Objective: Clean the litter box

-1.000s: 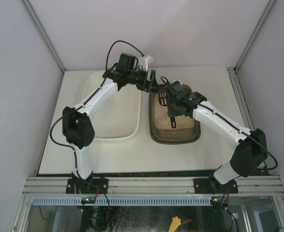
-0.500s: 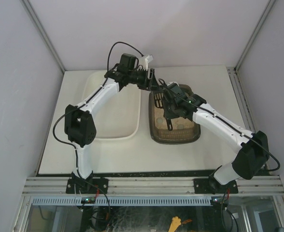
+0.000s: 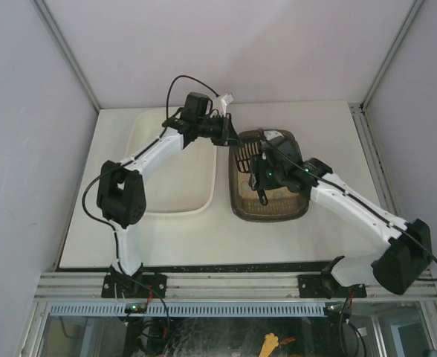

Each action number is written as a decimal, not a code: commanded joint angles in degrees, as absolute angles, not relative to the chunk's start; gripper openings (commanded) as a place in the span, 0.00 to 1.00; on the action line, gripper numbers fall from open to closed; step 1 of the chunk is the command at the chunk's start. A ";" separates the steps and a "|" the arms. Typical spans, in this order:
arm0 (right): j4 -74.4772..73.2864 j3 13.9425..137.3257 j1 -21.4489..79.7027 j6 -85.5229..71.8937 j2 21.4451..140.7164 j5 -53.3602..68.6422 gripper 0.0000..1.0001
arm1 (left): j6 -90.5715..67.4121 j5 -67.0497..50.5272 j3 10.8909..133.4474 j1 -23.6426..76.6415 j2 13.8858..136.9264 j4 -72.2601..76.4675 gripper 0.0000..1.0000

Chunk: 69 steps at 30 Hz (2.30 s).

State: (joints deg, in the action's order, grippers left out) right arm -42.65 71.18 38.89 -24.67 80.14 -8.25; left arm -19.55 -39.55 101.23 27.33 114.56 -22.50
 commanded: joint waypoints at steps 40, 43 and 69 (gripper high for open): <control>5.53 39.40 21.22 -47.50 60.87 32.11 0.00 | -33.67 -42.70 84.41 24.60 101.03 -0.84 0.35; 3.49 38.85 20.94 -47.80 59.32 29.85 0.00 | -32.62 -42.84 84.39 24.44 99.46 -1.34 0.91; -57.18 68.61 22.03 -31.12 81.58 3.04 0.00 | -72.36 -6.49 73.20 33.25 90.24 -18.53 1.00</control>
